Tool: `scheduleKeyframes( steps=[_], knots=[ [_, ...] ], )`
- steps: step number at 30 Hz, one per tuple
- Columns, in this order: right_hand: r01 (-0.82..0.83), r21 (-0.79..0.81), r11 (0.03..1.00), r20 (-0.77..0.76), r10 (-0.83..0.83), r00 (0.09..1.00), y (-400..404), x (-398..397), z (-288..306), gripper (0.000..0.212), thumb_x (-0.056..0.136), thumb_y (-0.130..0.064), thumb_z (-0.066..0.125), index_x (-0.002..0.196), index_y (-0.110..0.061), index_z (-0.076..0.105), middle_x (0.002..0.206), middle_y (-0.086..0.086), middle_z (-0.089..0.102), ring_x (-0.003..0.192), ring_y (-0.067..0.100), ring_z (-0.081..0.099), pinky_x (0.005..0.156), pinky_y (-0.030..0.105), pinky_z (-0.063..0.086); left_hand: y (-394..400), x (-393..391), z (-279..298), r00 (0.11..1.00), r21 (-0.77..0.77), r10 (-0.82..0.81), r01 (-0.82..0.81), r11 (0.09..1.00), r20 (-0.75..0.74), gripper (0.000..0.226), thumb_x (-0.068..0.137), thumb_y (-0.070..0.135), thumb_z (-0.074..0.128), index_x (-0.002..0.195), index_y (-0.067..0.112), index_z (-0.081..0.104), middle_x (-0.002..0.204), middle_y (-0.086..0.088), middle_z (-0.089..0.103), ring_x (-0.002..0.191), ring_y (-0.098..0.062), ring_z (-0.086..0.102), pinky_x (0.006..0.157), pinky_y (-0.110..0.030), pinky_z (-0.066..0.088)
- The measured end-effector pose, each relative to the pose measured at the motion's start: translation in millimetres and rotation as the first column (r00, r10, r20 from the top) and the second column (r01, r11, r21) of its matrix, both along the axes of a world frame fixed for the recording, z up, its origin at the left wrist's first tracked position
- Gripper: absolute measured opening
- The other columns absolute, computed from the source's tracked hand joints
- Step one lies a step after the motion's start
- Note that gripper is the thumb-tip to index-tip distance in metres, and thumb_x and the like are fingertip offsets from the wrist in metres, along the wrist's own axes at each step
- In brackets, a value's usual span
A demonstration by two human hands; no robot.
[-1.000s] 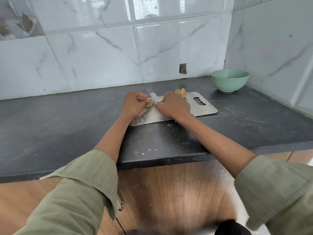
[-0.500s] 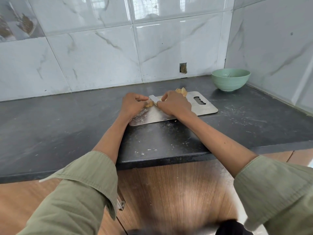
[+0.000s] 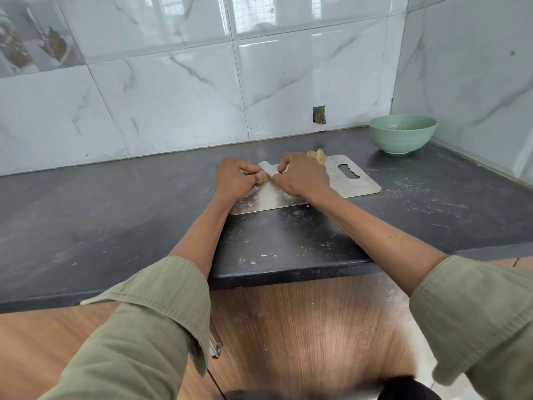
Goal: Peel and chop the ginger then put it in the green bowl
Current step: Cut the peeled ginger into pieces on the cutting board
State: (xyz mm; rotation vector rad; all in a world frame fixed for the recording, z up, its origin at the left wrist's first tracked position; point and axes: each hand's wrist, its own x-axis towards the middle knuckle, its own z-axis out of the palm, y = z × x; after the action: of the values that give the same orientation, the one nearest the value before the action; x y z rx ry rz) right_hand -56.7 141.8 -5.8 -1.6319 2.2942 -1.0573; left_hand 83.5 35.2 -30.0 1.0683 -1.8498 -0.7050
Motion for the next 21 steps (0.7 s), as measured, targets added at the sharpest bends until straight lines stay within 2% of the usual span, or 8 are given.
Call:
scheduleKeyframes(
  steps=[3,6,8,12,15,17,20,21],
  knots=[
    [0.004,-0.007,1.000,0.027,-0.004,1.000,-1.6,-0.3,-2.5,0.027,0.087,-0.034,0.067,0.113,-0.028,0.067,0.101,-0.003,0.056,0.102,0.024,0.055,0.080,0.030,0.035,-1.8,-1.8,-1.0,1.000,-0.021,0.001,-0.001,1.000,0.015,0.015,0.077,0.010,0.089,0.090,0.015,0.083,0.073,0.001,0.075,0.054,0.010,0.062,0.057,-0.008,0.049],
    [0.013,-0.013,1.000,0.034,-0.013,0.999,0.1,-2.7,-7.4,0.022,0.085,-0.032,0.067,0.107,-0.028,0.067,0.102,-0.002,0.065,0.096,0.024,0.055,0.079,0.031,0.035,-3.6,-3.5,-0.7,0.999,-0.025,0.013,-0.013,1.000,0.030,0.015,0.077,0.010,0.089,0.088,0.017,0.083,0.072,0.002,0.073,0.051,0.012,0.060,0.054,-0.005,0.045],
    [0.013,-0.014,1.000,0.029,-0.012,1.000,-0.2,-0.6,-8.3,0.022,0.083,-0.030,0.066,0.105,-0.028,0.066,0.099,-0.003,0.067,0.095,0.024,0.056,0.077,0.031,0.035,-6.7,-3.3,-1.4,0.999,-0.028,0.025,-0.024,0.999,0.042,0.016,0.076,0.011,0.090,0.084,0.021,0.082,0.075,0.002,0.076,0.055,0.010,0.063,0.056,-0.006,0.047],
    [-0.001,-0.009,1.000,0.022,0.001,1.000,-4.5,7.5,-5.3,0.025,0.083,-0.032,0.066,0.108,-0.026,0.067,0.104,-0.002,0.068,0.098,0.023,0.061,0.076,0.031,0.040,-12.9,-4.8,-4.9,0.995,-0.032,0.076,-0.074,0.997,0.058,0.018,0.075,0.016,0.092,0.090,0.014,0.083,0.083,-0.001,0.078,0.067,-0.001,0.069,0.061,-0.005,0.049],
    [-0.009,-0.009,1.000,0.045,0.010,0.999,-3.4,8.0,-6.4,0.024,0.083,-0.035,0.067,0.106,-0.027,0.067,0.103,-0.003,0.069,0.099,0.024,0.064,0.076,0.031,0.044,-14.8,-5.9,-6.0,0.996,-0.037,0.077,-0.075,0.996,0.050,0.018,0.076,0.017,0.092,0.091,0.012,0.083,0.084,-0.002,0.078,0.066,-0.001,0.068,0.060,-0.005,0.048],
    [-0.010,-0.014,1.000,0.048,0.011,0.999,-2.0,6.4,-7.7,0.022,0.083,-0.036,0.067,0.103,-0.028,0.067,0.101,-0.003,0.070,0.099,0.024,0.066,0.076,0.032,0.046,-15.1,-5.6,-6.0,0.997,-0.037,0.068,-0.066,0.997,0.045,0.019,0.076,0.016,0.092,0.091,0.011,0.083,0.084,-0.002,0.078,0.066,-0.002,0.067,0.061,-0.008,0.051],
    [-0.005,-0.010,1.000,0.058,0.006,0.998,-1.2,7.4,-5.8,0.025,0.084,-0.037,0.067,0.106,-0.027,0.068,0.109,-0.002,0.070,0.103,0.025,0.065,0.078,0.032,0.045,-17.1,-2.5,-6.1,0.999,-0.018,0.035,-0.035,0.999,0.027,0.020,0.076,0.017,0.092,0.092,0.010,0.083,0.086,-0.006,0.079,0.075,-0.013,0.074,0.074,-0.026,0.061],
    [-0.008,-0.007,1.000,0.062,0.009,0.998,-1.3,7.9,-5.0,0.026,0.085,-0.038,0.067,0.108,-0.026,0.068,0.110,-0.001,0.070,0.104,0.025,0.064,0.079,0.032,0.044,-17.4,-1.1,-6.4,0.999,-0.011,0.025,-0.025,1.000,0.025,0.020,0.077,0.016,0.091,0.094,0.009,0.083,0.089,-0.008,0.079,0.076,-0.014,0.074,0.074,-0.027,0.060]
  ],
)
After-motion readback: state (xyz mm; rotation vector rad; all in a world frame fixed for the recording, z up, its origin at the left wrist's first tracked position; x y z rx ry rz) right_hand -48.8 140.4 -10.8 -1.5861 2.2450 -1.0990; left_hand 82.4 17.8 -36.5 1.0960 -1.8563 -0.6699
